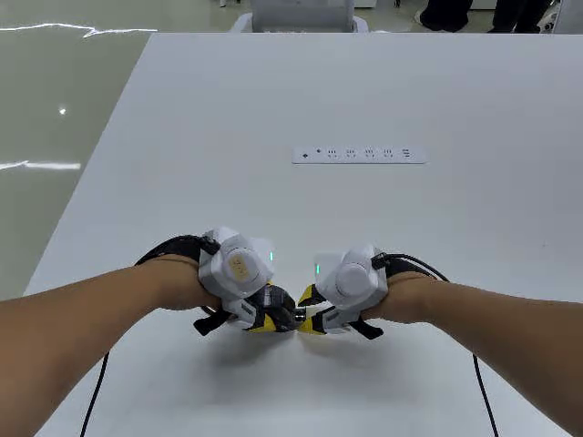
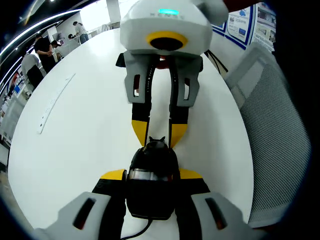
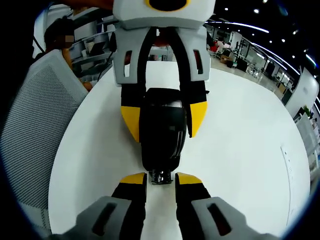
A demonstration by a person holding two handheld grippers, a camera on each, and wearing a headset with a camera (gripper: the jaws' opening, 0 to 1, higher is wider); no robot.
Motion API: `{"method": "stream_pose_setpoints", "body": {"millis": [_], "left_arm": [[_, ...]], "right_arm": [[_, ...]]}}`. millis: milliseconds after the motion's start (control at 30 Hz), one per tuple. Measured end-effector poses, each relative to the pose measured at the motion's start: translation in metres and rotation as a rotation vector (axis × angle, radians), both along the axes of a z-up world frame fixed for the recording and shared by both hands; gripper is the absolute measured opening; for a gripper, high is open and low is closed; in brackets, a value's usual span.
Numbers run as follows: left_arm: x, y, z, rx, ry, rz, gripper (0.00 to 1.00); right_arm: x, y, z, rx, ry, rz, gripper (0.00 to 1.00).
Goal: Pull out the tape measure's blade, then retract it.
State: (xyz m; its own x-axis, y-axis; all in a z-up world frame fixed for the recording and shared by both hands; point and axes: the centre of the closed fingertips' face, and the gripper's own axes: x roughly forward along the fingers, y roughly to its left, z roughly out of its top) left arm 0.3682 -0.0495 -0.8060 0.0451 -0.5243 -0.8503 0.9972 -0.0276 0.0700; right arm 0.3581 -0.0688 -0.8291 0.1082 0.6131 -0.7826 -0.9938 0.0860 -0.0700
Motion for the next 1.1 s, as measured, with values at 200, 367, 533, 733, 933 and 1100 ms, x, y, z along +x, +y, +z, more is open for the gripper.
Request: {"method": "stream_pose_setpoints", "body": {"millis": [200, 367, 533, 733, 933, 1100], "left_arm": [[0.0002, -0.0004, 0.0000, -0.007, 0.001, 0.003, 0.33], [-0.0003, -0.0001, 0.0001, -0.013, -0.007, 0.005, 0.33], [-0.0002, 0.0001, -0.0001, -0.005, -0.009, -0.002, 0.33], [0.0002, 0.0003, -0.0004, -0.004, -0.006, -0.002, 0.33], [0.0007, 0.0004, -0.0005, -0.006, -0.002, 0.003, 0.33], [0.0004, 0.0002, -0.0014, 0.009, -0.004, -0.005, 0.33]], "right_arm": [[0.0019, -0.0006, -0.0049, -0.026, 0.006, -0.013, 0.16], [0.0017, -0.0007, -0.0053, -0.037, 0.036, -0.024, 0.14], [0.0013, -0.0018, -0.0059, -0.057, 0.047, -0.007, 0.14], [0.0013, -0.0023, -0.0061, -0.066, 0.032, 0.008, 0.14], [0.0015, -0.0026, -0.0066, -0.102, 0.034, 0.011, 0.13], [0.0014, -0.0050, -0.0073, -0.125, 0.019, 0.021, 0.13]]}}
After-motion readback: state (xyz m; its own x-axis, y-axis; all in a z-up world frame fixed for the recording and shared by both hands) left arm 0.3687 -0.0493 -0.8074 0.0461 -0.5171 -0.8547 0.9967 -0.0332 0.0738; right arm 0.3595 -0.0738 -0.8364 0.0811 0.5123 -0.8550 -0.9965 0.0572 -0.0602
